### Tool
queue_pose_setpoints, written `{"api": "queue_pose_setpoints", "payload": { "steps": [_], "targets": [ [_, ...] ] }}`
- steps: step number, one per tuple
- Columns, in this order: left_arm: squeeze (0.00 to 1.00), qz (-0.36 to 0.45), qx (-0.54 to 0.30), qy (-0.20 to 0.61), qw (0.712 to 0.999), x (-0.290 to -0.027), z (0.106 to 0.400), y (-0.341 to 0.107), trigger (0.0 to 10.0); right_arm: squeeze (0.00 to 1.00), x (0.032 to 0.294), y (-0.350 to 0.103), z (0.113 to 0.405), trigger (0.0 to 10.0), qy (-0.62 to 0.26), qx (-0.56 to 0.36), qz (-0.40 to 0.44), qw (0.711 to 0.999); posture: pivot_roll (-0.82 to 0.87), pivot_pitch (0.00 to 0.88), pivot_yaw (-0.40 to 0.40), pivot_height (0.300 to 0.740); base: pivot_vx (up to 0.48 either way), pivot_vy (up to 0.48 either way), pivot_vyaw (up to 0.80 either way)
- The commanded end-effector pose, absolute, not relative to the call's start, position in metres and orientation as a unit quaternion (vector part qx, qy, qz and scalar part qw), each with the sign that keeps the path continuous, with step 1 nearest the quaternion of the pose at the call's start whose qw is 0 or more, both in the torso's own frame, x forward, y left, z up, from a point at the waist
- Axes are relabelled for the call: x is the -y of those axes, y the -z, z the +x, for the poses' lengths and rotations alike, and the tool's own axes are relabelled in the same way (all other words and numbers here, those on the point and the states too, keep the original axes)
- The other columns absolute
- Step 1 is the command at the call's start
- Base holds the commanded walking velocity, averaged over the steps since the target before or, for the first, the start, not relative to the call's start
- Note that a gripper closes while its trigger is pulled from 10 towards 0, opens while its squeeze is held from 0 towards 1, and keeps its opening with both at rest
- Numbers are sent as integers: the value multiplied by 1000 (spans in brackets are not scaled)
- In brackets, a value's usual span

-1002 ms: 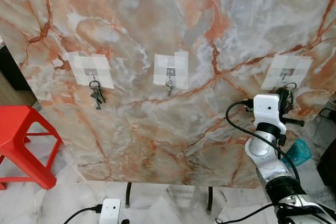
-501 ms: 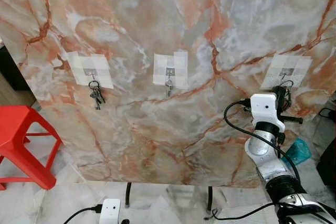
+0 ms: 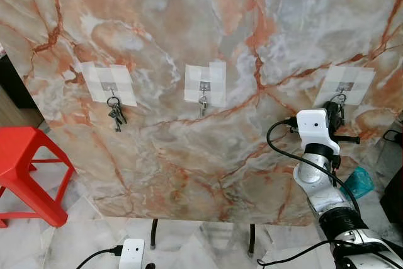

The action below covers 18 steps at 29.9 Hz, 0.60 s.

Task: Hang keys on a hook

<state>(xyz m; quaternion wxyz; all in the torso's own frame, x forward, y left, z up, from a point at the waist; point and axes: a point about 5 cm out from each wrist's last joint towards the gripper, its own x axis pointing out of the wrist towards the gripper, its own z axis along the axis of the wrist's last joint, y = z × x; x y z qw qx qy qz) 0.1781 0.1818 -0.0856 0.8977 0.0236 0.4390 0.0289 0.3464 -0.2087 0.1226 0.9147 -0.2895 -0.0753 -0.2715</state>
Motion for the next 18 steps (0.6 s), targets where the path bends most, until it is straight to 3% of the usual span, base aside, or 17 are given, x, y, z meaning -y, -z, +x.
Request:
{"api": "queue_pose_setpoints", "payload": {
  "steps": [1, 18],
  "targets": [
    [0, 27, -445, -26, 895, -182, 176, 87, 10000, 0, 210, -132, 351, 10000, 276, 80, -286, 914, 17, 0, -32, 740, 0, 0, 0],
    [0, 27, -445, -26, 895, -182, 176, 87, 10000, 0, 211, -127, 353, 10000, 266, 48, -272, 924, 17, 0, -31, 740, 0, 0, 0]
  ]
}}
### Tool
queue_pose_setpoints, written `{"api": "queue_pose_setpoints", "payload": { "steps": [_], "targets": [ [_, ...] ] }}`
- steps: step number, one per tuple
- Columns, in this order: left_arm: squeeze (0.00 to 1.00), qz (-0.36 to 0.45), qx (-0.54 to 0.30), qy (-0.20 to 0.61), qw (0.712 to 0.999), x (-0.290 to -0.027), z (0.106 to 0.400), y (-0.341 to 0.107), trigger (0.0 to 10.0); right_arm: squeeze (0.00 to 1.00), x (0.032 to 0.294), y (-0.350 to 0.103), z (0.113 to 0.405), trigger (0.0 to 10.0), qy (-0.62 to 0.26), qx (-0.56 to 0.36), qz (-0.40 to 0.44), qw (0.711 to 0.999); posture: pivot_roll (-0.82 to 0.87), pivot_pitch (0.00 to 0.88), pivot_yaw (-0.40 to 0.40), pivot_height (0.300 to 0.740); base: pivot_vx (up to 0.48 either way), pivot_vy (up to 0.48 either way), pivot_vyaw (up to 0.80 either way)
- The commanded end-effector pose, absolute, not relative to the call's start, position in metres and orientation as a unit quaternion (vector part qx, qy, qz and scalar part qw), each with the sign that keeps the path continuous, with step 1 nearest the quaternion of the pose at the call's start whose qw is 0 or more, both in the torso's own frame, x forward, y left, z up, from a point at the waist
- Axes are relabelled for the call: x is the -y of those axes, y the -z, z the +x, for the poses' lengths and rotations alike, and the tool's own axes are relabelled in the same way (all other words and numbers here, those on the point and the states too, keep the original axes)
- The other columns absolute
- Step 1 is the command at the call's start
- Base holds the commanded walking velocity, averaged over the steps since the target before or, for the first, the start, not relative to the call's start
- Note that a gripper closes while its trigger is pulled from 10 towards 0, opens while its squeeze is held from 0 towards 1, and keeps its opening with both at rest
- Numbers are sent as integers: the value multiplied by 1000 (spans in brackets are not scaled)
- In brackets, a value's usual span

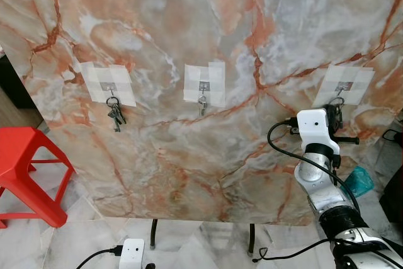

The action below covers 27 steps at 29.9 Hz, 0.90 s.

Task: Hang keys on a hook

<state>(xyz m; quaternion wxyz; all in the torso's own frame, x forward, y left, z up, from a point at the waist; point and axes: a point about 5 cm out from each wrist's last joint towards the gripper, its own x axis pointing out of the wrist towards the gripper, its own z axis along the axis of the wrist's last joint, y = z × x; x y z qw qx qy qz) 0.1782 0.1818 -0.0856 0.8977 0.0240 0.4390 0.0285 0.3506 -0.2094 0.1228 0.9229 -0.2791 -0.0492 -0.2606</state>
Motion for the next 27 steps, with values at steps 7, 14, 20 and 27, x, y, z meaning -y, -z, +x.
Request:
{"api": "queue_pose_setpoints", "payload": {
  "steps": [7, 14, 20, 27],
  "targets": [
    [0, 28, -445, -25, 895, -182, 176, 87, 10000, 1000, 211, -131, 352, 10000, 272, 68, -262, 923, 19, 0, -32, 740, 0, 0, 0],
    [0, 28, -445, -24, 895, -182, 175, 87, 10000, 1000, 209, -129, 350, 10000, 273, 66, -258, 924, 19, 0, -31, 740, 0, 0, 0],
    [0, 28, -445, -25, 895, -182, 175, 87, 10000, 1000, 207, -126, 348, 10000, 269, 65, -253, 927, 19, 0, -31, 740, 0, 0, 0],
    [0, 28, -446, -24, 894, -182, 174, 87, 10000, 1000, 186, -111, 331, 10000, 196, 86, -238, 947, 15, 0, -36, 740, 0, 0, 0]
  ]
}}
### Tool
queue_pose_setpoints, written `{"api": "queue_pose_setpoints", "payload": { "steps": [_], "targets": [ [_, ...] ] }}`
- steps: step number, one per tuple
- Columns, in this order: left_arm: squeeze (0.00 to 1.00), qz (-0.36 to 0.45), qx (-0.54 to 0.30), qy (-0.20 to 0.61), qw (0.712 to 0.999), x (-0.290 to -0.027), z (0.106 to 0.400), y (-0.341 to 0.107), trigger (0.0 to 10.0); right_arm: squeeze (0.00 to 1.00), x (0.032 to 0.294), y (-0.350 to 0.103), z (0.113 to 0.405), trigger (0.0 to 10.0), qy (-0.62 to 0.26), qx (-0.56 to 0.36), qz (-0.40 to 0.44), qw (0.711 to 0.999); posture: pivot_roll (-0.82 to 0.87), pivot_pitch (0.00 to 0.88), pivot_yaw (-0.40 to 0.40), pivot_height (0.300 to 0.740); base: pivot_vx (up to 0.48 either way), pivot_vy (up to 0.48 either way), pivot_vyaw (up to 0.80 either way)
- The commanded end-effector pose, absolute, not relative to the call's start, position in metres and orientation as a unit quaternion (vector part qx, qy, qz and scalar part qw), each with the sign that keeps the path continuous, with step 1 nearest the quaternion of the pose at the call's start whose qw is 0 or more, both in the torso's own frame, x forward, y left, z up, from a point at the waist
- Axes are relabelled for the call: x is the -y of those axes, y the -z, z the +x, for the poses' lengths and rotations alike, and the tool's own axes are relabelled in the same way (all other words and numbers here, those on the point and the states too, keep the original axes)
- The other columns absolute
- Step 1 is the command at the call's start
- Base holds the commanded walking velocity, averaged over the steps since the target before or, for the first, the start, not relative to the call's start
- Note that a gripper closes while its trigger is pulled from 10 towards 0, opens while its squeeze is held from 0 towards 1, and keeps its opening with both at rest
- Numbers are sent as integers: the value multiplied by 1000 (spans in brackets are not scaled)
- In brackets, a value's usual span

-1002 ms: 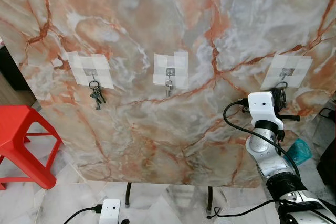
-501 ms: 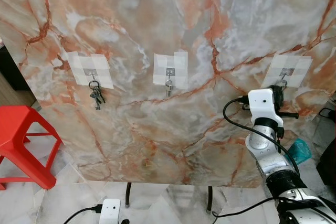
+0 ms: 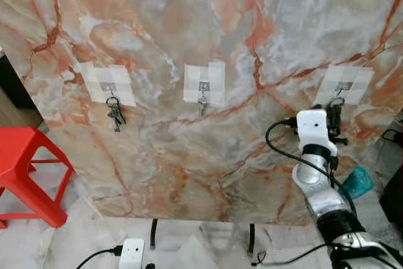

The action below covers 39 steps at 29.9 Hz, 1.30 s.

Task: Hang keys on a hook

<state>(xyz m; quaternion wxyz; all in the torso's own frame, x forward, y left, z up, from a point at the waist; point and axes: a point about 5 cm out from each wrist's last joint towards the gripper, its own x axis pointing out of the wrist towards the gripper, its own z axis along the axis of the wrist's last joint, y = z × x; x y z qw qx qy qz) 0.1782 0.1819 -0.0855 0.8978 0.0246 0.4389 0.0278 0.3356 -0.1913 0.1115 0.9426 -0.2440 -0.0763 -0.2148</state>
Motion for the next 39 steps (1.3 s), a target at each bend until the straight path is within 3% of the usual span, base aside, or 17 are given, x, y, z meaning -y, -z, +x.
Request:
{"api": "queue_pose_setpoints", "payload": {
  "steps": [1, 5, 7, 8, 9, 10, 11, 12, 15, 18, 20, 26, 31, 39],
  "targets": [
    [0, 28, -446, -24, 894, -182, 174, 87, 10000, 1000, 186, -111, 331, 10000, 196, 86, -238, 947, 15, 0, -36, 740, 0, 0, 0],
    [0, 28, -447, -24, 894, -182, 174, 88, 10000, 1000, 183, -97, 315, 10000, 167, 79, -236, 954, 13, 0, -39, 740, 0, 0, 0],
    [0, 27, -447, -24, 894, -181, 174, 88, 10000, 616, 182, -85, 303, 10000, 143, 57, -245, 957, 13, 0, -41, 740, 0, 0, 0],
    [0, 27, -447, -24, 894, -181, 174, 88, 10000, 616, 182, -85, 303, 10000, 143, 57, -245, 957, 13, 0, -41, 740, 0, 0, 0],
    [0, 27, -447, -24, 894, -181, 174, 88, 10000, 43, 183, -77, 300, 10000, 139, 35, -246, 959, 10, 0, -44, 740, 0, 0, 0],
    [0, 28, -447, -23, 894, -181, 174, 88, 10000, 0, 184, -54, 296, 10000, 126, -45, -241, 961, 1, 0, -42, 740, 0, 0, 0],
    [0, 28, -447, -22, 894, -181, 174, 88, 10000, 0, 184, -14, 283, 10000, 110, -184, -185, 959, -5, 0, -42, 740, 0, 0, 0],
    [0, 28, -447, -22, 894, -181, 174, 88, 10000, 0, 184, -14, 283, 10000, 110, -184, -185, 959, -5, 0, -42, 740, 0, 0, 0],
    [0, 28, -446, -21, 894, -181, 175, 87, 10000, 0, 179, 20, 263, 10000, 110, -293, -73, 947, 6, 0, -44, 740, 0, 0, 0],
    [0, 28, -446, -22, 894, -181, 175, 87, 10000, 0, 181, 47, 241, 10000, 87, -373, -98, 918, -4, 0, -41, 740, 0, 0, 0],
    [0, 29, -446, -23, 894, -181, 176, 87, 10000, 0, 180, 51, 237, 10000, 80, -386, -100, 914, -4, 0, -41, 740, 0, 0, 0],
    [0, 31, -447, -24, 894, -182, 177, 87, 10000, 0, 174, 71, 212, 10000, 80, -450, 6, 889, 8, 0, -34, 740, 0, 0, 0],
    [0, 31, -445, -27, 895, -183, 178, 86, 10000, 0, 178, 89, 177, 10000, 66, -511, -17, 857, 4, 0, -24, 740, 0, 0, 0],
    [0, 28, -449, -30, 893, -183, 175, 87, 10000, 0, 187, 99, 153, 10000, 108, -524, 39, 844, 15, 0, -28, 740, 0, 0, 0]
  ]
}}
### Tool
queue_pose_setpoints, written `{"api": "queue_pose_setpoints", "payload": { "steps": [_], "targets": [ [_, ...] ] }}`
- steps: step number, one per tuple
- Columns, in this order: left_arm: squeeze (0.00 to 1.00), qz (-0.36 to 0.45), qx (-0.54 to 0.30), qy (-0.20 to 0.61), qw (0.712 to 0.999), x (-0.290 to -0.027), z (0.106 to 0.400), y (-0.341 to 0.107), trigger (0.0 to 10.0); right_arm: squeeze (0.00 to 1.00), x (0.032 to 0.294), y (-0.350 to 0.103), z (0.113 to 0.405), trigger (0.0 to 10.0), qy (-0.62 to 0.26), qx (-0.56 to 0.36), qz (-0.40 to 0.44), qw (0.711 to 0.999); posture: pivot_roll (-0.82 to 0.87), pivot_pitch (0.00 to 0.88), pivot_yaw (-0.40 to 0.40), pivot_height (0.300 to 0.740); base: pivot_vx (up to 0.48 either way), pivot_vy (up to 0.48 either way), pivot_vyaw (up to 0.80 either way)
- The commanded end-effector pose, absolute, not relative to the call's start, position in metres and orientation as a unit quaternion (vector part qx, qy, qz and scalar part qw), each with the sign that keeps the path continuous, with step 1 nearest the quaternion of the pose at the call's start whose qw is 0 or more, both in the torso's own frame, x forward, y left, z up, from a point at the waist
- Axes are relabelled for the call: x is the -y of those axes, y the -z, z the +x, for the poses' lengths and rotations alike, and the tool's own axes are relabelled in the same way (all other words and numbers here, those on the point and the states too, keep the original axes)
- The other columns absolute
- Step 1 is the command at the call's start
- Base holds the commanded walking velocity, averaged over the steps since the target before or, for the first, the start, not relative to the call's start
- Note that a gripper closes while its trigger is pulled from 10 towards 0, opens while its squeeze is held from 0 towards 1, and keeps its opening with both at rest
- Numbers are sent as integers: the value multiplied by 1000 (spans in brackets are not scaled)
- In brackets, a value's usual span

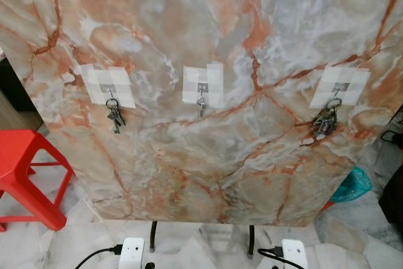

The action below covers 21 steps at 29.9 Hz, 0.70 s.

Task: Hang keys on a hook

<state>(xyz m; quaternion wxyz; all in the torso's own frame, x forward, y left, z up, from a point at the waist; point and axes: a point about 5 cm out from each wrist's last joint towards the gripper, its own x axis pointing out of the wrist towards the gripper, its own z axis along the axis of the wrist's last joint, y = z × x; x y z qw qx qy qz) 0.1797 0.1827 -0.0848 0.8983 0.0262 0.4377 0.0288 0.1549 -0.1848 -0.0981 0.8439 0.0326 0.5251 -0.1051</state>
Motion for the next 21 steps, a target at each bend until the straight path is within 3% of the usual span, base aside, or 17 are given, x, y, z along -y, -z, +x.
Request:
{"api": "queue_pose_setpoints", "payload": {
  "steps": [1, 6, 10, 18, 21],
  "targets": [
    [0, 27, -450, -30, 892, -183, 174, 88, 10000, 0, 187, 99, 153, 10000, 107, -523, 38, 844, 15, 0, -28, 740, 0, 0, 0],
    [0, 23, -457, -32, 889, -183, 171, 89, 10000, 0, 182, 94, 166, 10000, 115, -515, 51, 848, 16, 0, -29, 740, 0, 168, 0],
    [0, 28, -458, -25, 888, -183, 172, 89, 10000, 0, 173, 83, 192, 10000, 97, -487, 49, 867, 7, 0, -19, 740, 0, 427, 0],
    [0, 32, -462, -35, 886, -185, 172, 89, 10000, 0, 161, 71, 215, 10000, 70, -463, 31, 883, 12, 0, -18, 740, 0, 431, 0],
    [0, 29, -461, -38, 886, -185, 172, 89, 10000, 0, 161, 69, 219, 10000, 61, -460, 12, 886, 12, 0, -18, 740, 0, 469, 800]
  ]
}}
